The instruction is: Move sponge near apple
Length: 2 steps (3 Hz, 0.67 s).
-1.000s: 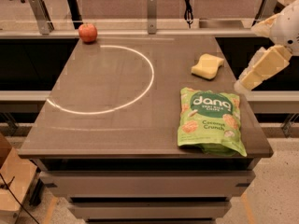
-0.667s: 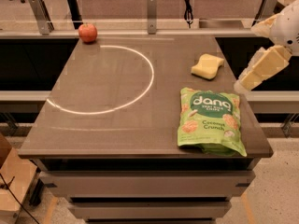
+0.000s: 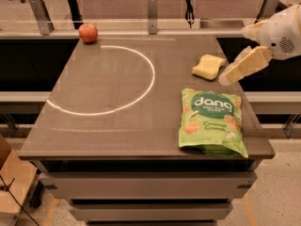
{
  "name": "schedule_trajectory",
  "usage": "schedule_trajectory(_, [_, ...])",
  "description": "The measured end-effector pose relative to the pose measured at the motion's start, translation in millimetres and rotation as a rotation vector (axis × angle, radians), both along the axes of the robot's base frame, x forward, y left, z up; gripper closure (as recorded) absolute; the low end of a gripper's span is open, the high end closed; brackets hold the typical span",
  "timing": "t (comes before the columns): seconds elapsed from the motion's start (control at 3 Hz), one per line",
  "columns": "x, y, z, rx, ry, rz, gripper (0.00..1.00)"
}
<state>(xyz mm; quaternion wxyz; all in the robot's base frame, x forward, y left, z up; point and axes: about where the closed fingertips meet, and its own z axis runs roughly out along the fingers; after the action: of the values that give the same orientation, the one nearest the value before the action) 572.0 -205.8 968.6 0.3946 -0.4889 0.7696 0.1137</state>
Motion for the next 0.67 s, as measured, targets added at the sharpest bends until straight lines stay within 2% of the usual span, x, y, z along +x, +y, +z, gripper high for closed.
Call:
schedule_trajectory(0.33, [25.7, 4.0, -12.6, 0.081, -0.024, -0.015, 0.00])
schedule_trajectory(0.67, [49.5, 6.6, -29.1, 0.144, -0.027, -0.034, 0.00])
